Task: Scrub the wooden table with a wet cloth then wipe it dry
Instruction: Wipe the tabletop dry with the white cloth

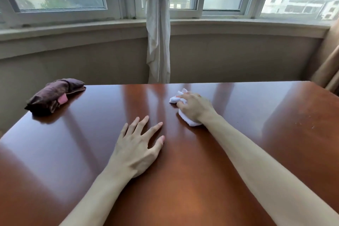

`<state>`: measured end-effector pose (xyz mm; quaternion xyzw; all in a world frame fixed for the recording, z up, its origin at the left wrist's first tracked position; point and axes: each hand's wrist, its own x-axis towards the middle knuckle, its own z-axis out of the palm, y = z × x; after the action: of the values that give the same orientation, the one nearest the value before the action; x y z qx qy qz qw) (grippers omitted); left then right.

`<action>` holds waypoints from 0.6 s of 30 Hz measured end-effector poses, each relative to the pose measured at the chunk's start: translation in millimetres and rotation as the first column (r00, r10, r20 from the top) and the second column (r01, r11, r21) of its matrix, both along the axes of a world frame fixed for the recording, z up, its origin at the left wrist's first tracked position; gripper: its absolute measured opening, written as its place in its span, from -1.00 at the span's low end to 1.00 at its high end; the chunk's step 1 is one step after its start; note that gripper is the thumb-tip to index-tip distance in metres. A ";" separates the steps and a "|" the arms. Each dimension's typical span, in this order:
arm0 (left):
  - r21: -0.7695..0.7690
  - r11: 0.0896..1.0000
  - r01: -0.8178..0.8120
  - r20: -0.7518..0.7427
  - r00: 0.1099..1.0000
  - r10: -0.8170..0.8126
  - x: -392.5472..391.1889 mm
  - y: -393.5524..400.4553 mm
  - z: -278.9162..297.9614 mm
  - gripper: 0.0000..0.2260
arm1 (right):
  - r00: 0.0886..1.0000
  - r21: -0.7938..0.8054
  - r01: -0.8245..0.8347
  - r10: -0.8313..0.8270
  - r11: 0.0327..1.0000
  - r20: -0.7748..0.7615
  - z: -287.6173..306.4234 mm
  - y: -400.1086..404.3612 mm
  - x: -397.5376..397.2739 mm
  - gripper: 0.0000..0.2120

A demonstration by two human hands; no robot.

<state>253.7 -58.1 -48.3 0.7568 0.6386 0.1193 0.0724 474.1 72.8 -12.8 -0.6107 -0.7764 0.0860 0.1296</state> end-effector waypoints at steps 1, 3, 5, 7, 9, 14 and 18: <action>0.007 1.000 -0.007 0.006 1.000 0.007 0.1 0.5 -0.1 -0.41 | 0.999 0.001 0.032 -0.032 0.999 0.009 -0.4 23.5 -0.1 -0.59; 0.014 1.000 -0.009 0.008 1.000 0.009 0.5 0.5 -0.5 -0.45 | 0.997 -0.017 0.076 -0.075 0.997 0.020 -3.5 61.3 -1.0 -0.58; 0.014 1.000 -0.015 0.007 1.000 0.014 0.0 1.0 -0.6 -0.47 | 0.996 -0.028 0.087 -0.086 0.996 0.030 -6.9 82.2 -3.5 -0.53; 0.005 1.000 -0.011 0.006 1.000 0.011 0.2 1.7 -0.6 -0.48 | 0.994 -0.009 0.102 -0.101 0.995 0.044 -5.4 78.2 -5.1 -0.48; -0.007 1.000 -0.007 0.004 1.000 0.007 0.1 0.8 0.2 -0.50 | 0.996 0.001 0.072 -0.072 0.997 0.060 -4.6 51.1 -5.9 -0.55; -0.022 1.000 0.004 0.010 1.000 -0.004 1.6 0.0 2.4 -0.50 | 0.999 -0.011 -0.032 0.032 0.999 0.034 -4.0 -62.2 -7.3 -0.56; -0.027 1.000 0.009 -0.004 1.000 -0.009 2.8 -3.1 5.8 -0.50 | 0.995 0.011 -0.090 0.090 0.996 0.039 -6.0 -148.5 -6.3 -0.54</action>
<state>256.5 -61.2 -42.5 0.7590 0.6367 0.1089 0.0818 467.7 -75.7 -18.7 -0.5758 -0.8061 0.0748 0.1144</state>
